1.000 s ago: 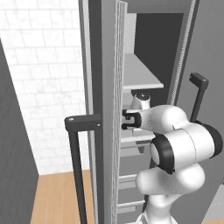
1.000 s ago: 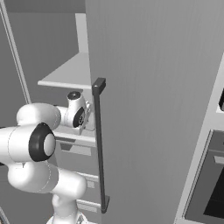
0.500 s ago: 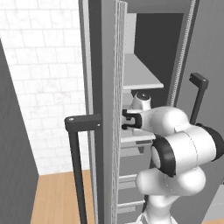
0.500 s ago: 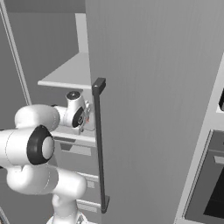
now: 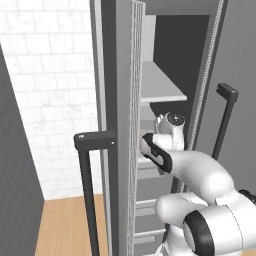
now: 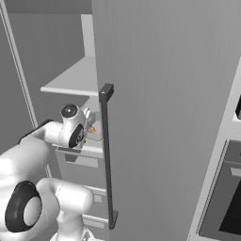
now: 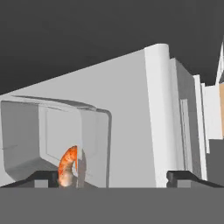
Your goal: Take the meat container that has the shrimp and place it on the second highest rack of the freezer. Then take the vegetable container that has the potato and carrot and place it on the highest rack of the freezer.
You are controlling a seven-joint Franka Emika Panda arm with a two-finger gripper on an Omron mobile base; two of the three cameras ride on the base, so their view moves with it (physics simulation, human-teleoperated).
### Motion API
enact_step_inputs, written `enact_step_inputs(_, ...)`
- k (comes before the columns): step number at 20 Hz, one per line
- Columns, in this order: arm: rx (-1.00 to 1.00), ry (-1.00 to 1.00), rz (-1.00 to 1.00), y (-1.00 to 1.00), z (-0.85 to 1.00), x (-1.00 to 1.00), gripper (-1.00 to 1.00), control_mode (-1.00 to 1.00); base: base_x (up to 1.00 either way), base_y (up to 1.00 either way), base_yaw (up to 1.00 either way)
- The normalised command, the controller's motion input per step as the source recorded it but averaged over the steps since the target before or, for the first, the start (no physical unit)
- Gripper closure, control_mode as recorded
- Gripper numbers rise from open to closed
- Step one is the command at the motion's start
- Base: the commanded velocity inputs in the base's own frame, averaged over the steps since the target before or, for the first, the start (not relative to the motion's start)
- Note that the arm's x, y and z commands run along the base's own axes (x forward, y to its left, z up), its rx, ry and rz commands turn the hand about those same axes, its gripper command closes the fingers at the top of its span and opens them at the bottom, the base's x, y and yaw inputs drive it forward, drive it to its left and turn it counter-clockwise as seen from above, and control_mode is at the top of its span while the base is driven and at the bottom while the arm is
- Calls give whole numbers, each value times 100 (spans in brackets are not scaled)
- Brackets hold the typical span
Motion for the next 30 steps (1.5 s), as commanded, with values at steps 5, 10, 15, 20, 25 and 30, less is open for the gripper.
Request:
enact_step_inputs(5, 0, 13, 2, -3, 80, -57, -100, -100, 0, 0, 0)
enact_step_inputs(10, 0, 15, 2, 0, 43, -89, -100, -100, 0, 0, 0)
enact_step_inputs(15, -1, 19, 4, 0, 44, -84, -100, -100, 0, 0, 0)
enact_step_inputs(20, -9, 24, 8, -3, 59, -78, -100, -100, 0, 0, 0)
enact_step_inputs(25, -5, 20, 5, -1, 60, -70, -100, -100, 0, 0, 0)
enact_step_inputs(30, 3, 5, -1, -5, 51, -76, -100, -100, 0, 0, 0)
